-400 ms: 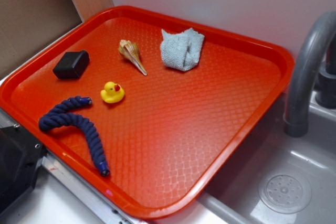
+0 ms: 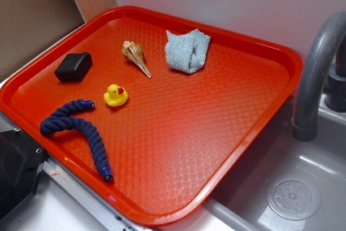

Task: Grab the yellow duck.

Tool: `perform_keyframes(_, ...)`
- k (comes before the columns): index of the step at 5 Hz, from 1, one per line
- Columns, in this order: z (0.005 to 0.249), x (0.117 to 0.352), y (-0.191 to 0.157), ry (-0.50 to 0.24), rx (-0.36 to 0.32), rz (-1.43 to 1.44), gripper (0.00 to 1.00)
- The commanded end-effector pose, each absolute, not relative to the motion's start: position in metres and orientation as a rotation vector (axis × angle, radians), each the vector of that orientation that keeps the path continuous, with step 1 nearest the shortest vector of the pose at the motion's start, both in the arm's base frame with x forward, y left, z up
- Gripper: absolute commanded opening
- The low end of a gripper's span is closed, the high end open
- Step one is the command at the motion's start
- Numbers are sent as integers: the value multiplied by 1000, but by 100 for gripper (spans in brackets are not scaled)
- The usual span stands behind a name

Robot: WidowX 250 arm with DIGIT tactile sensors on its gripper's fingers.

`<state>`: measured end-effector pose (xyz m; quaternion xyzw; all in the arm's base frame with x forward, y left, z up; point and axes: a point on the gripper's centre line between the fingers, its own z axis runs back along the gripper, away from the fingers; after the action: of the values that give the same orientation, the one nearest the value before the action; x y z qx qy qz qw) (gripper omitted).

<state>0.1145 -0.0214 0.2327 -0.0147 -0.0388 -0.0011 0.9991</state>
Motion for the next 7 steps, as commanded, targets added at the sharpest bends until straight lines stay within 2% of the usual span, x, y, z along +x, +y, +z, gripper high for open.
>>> perform_keyframes(1, 201, 147, -27, -134, -82, 33, 100)
perform_keyframes(2, 170, 171, -28, -148, -98, 45, 100)
perform_keyframes(3, 129, 192, -33, -111, -91, 6, 100)
perform_keyframes(5, 67, 211, -42, 2, -27, -85, 100)
perform_keyframes(7, 31, 210, -56, 69, -17, -199, 100)
